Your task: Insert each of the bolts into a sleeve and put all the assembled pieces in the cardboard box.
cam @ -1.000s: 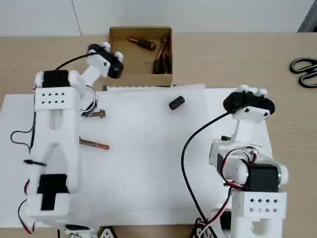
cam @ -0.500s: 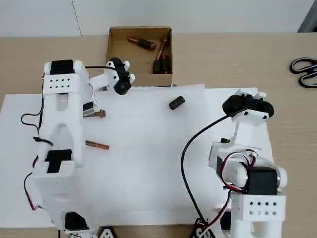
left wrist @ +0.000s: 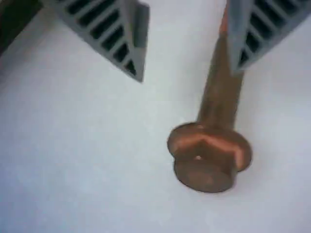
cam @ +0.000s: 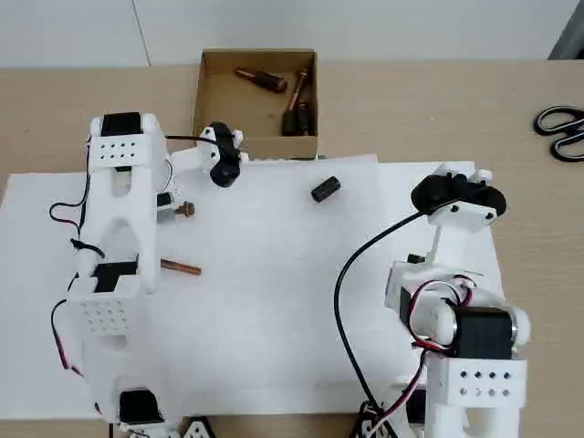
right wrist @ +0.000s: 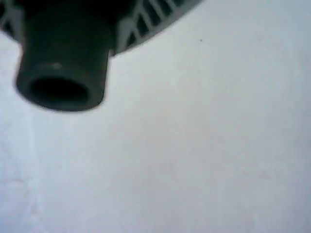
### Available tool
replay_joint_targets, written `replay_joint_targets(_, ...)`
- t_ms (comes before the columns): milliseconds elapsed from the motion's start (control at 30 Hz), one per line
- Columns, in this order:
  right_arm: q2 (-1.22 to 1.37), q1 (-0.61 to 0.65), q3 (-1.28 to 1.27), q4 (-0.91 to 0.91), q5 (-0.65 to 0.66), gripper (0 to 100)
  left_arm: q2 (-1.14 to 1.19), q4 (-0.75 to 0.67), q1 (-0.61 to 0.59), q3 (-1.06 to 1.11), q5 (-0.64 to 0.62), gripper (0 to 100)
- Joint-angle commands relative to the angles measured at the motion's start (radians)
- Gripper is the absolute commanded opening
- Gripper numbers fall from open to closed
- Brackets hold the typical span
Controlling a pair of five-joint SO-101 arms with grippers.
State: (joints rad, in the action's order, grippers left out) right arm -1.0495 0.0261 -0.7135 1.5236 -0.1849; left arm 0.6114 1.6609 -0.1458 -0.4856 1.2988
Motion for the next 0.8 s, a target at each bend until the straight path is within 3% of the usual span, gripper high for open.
replay_joint_targets(0,-0.010,-0.012,0.003,-0.013,0.012,0.3,-0.005,0.000,0.005,-0.038,0.078,12)
replay_joint_targets(400,-0.010,-0.012,0.003,-0.013,0.012,0.3,0.110,-0.043,0.006,-0.159,0.100,12)
replay_joint_targets(767,-0.008,-0.012,0.002,-0.015,0.012,0.3,0.305,0.044,0.041,-0.395,0.097,12)
